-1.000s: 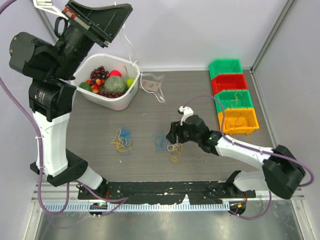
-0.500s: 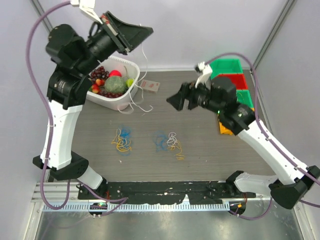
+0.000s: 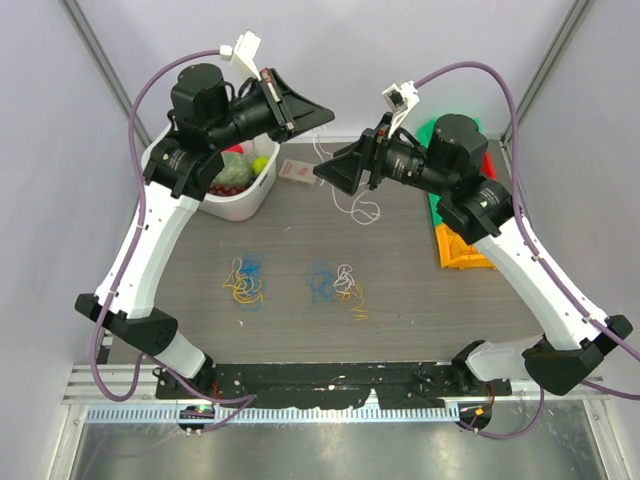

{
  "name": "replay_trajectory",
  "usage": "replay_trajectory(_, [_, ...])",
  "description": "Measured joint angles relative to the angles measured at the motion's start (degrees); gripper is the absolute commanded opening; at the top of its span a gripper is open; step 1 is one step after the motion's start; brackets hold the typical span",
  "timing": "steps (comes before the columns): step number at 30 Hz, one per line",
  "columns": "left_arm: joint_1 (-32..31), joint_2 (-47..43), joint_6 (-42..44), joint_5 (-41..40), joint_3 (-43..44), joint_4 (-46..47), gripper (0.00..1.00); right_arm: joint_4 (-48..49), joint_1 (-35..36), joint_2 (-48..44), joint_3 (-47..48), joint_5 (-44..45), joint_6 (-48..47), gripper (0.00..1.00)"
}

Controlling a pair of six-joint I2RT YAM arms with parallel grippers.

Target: Untangle the cables

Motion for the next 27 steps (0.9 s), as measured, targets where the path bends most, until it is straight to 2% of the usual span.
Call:
replay_trajectory(12, [1.0,0.4,-7.8,7.8,-0.3,7.9,0.0,1.0,-0.4,4.7,-2.0,5.3,-2.7,0.8])
replay_trajectory(18, [1.0,0.5,-9.7,11.3,-1.2,10.5,0.0,5.1,-3.1,7.4,-2.8,1.0,-1.2,0.79])
replay_trajectory(25, [1.0,0.5,-11.2,14.5,-2.5,12.3,0.0,10.2,-5.1,8.2,-3.7,-5.5,0.9,0.7])
replay_trajectory(27, [1.0,0.5,-11.2,15.0,-2.5,12.8,0.0,10.5,-5.4,8.2,-3.7,-5.8,1.2,0.73])
